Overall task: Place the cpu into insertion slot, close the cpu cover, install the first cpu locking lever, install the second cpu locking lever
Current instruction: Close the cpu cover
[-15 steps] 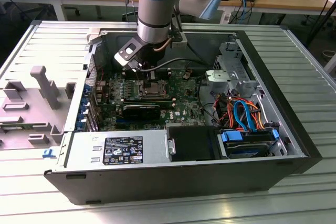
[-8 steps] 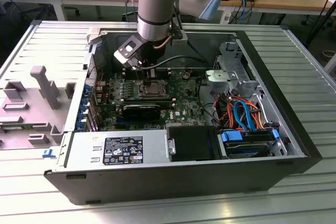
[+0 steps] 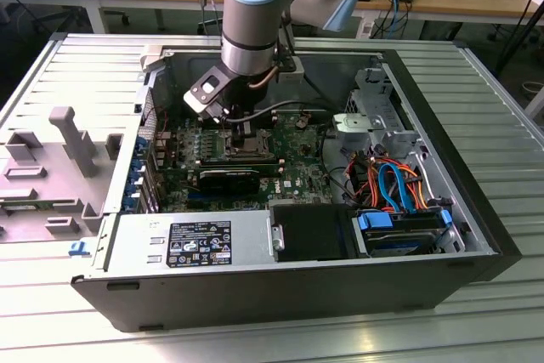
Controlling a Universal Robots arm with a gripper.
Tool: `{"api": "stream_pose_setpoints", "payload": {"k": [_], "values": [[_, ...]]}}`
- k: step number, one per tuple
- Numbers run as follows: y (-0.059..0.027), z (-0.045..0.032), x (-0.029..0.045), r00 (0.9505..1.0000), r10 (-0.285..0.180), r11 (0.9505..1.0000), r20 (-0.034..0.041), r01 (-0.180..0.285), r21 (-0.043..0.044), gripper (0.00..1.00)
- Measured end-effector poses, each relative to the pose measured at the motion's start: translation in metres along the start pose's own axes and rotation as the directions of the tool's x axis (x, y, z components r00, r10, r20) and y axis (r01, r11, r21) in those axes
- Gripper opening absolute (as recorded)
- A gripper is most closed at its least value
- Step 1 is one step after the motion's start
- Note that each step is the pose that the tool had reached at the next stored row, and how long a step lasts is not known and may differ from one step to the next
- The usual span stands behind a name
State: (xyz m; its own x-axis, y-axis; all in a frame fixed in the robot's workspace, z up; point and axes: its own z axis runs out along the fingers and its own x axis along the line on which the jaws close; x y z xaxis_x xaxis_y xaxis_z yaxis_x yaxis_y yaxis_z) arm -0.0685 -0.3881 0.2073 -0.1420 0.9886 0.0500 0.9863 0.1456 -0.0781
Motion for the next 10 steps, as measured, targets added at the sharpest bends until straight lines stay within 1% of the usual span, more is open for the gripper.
{"api": "stream_pose_setpoints", "payload": {"k": [1,5,7,10], "values": [[0.0000,0.0002,-0.0003,1.0000,0.000,1.0000,-0.0031,0.000,-0.0004,0.11],[-0.0002,0.0005,-0.0016,1.0000,-0.001,1.0000,-0.0072,0.001,-0.0011,0.11],[-0.0006,-0.0045,-0.0014,0.9999,-0.001,1.0000,-0.0105,0.001,-0.0016,0.11],[0.0009,-0.0063,-0.0015,0.9999,-0.001,1.0000,-0.0125,0.001,-0.0015,0.11]]}}
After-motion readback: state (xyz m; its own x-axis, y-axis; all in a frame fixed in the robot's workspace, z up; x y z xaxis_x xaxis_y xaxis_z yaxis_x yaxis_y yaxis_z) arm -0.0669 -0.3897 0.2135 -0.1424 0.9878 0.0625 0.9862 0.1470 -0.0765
